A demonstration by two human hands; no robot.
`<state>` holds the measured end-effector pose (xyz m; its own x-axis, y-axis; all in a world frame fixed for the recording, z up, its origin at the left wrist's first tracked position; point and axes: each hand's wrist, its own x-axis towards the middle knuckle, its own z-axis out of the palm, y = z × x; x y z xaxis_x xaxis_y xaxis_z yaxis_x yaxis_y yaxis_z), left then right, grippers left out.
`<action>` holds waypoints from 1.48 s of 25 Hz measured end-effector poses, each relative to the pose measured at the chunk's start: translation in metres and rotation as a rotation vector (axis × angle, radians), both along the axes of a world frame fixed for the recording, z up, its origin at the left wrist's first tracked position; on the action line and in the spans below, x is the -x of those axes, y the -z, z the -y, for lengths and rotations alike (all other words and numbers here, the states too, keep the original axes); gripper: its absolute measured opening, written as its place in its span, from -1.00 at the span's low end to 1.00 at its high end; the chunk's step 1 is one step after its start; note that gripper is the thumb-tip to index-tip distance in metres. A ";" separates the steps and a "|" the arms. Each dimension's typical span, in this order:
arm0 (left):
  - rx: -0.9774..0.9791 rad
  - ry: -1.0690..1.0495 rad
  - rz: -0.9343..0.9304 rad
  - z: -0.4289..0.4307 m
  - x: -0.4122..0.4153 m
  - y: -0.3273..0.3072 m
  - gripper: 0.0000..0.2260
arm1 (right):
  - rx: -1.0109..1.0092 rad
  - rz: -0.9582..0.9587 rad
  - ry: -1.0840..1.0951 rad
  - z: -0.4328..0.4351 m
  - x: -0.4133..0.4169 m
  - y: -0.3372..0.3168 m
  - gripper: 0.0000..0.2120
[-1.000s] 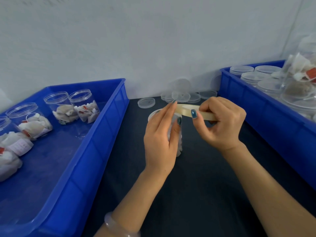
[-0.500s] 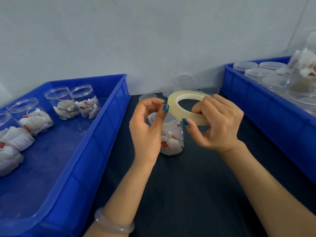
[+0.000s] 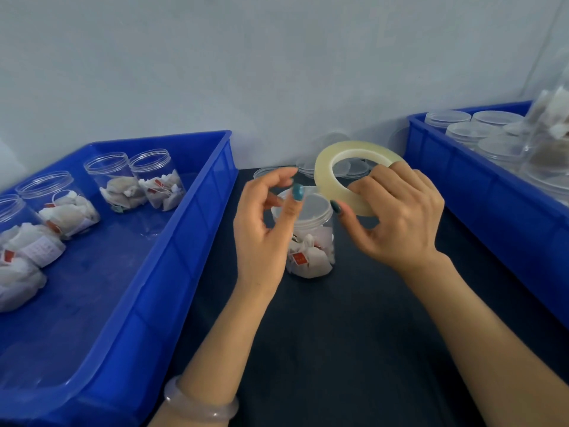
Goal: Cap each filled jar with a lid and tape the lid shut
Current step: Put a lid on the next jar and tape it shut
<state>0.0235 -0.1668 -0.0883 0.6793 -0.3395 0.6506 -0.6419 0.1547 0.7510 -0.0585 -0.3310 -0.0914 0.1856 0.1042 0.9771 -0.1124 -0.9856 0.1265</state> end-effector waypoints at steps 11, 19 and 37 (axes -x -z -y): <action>-0.039 -0.186 0.212 -0.004 0.003 -0.001 -0.91 | 0.073 -0.088 0.035 0.000 0.000 0.003 -0.70; -0.165 -0.171 0.194 -0.030 0.020 0.009 -0.88 | 0.015 -0.104 0.186 0.036 0.008 0.011 -0.40; -0.165 -0.188 -0.126 -0.036 -0.004 0.032 -0.93 | -0.273 -0.271 0.196 0.034 -0.001 0.025 -0.32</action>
